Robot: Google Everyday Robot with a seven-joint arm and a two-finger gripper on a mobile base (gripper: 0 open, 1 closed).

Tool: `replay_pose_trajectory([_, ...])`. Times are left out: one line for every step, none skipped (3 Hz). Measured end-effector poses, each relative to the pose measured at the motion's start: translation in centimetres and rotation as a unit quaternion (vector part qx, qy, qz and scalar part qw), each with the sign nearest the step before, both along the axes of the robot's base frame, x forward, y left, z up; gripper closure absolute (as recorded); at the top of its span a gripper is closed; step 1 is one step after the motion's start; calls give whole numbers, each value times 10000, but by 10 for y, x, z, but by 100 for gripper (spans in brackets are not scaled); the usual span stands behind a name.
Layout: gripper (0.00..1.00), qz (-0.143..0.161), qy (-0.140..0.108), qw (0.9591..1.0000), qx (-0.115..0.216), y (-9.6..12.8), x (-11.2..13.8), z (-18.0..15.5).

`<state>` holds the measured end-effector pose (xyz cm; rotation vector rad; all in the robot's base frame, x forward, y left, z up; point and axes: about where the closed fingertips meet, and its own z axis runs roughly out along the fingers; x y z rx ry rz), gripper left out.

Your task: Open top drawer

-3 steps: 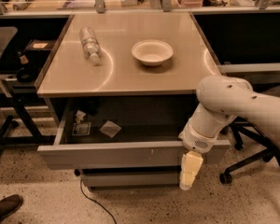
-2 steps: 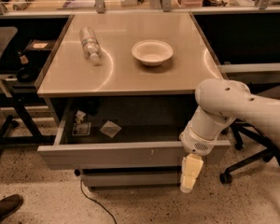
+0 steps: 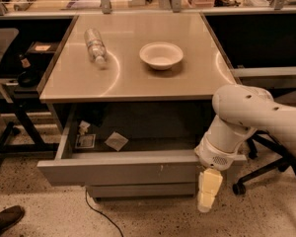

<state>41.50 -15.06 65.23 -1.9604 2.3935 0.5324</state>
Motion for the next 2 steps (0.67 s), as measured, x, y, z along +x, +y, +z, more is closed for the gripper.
replay_pose_trajectory([0,43,77,10000,20,-8,-17,10])
replay_pose_trajectory([0,67,159,9998,46,-33,-67,41])
